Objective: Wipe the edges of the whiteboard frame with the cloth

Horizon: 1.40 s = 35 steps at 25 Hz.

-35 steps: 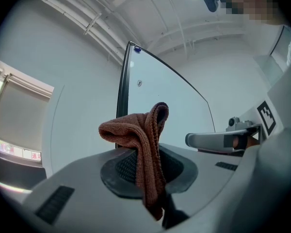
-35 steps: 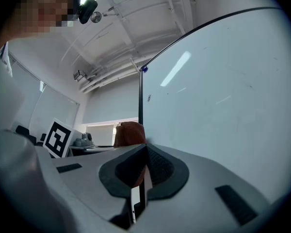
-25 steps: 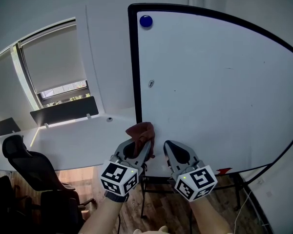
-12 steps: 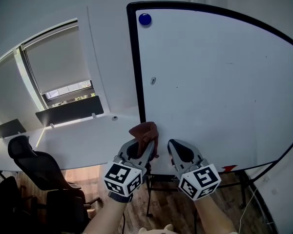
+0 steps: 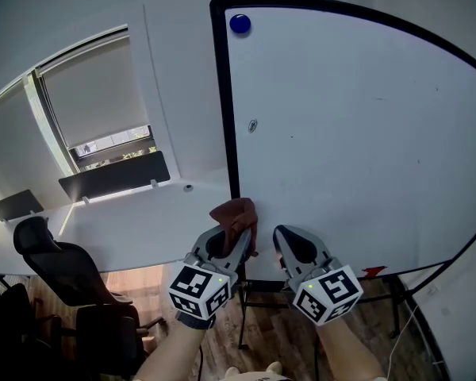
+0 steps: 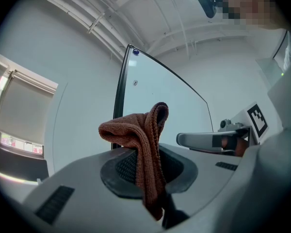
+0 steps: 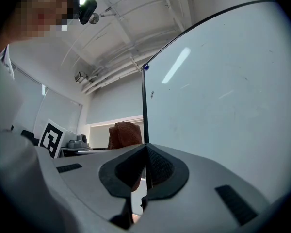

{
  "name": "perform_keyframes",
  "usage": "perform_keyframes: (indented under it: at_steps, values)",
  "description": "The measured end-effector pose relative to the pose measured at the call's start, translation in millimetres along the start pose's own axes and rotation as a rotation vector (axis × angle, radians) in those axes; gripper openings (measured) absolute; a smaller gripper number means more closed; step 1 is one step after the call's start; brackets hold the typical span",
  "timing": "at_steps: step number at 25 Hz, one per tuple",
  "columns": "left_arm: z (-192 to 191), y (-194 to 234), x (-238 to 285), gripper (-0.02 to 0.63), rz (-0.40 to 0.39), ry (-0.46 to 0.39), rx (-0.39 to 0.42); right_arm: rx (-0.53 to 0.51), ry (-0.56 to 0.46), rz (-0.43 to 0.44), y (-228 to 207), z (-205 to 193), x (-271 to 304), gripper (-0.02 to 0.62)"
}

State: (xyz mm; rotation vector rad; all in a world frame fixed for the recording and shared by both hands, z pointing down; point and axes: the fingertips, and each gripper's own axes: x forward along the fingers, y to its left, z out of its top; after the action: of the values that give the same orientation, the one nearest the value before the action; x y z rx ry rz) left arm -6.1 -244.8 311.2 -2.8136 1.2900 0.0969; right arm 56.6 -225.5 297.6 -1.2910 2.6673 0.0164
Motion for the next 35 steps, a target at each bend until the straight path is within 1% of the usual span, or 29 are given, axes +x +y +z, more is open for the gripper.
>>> perform_keyframes:
  at_steps: [9, 23, 35]
  values:
    - [-8.3, 12.6, 0.9, 0.066, 0.029, 0.018, 0.000, -0.003, 0.005, 0.005, 2.9, -2.0, 5.7, 0.003]
    - [-15.5, 18.5, 4.3, 0.066, 0.039, 0.029, 0.002, 0.001, 0.000, 0.002, -0.8, -5.2, 7.7, 0.003]
    - [-40.8, 37.6, 11.4, 0.066, 0.087, 0.070, -0.019, 0.012, 0.018, 0.018, 0.2, -16.3, 15.4, 0.003]
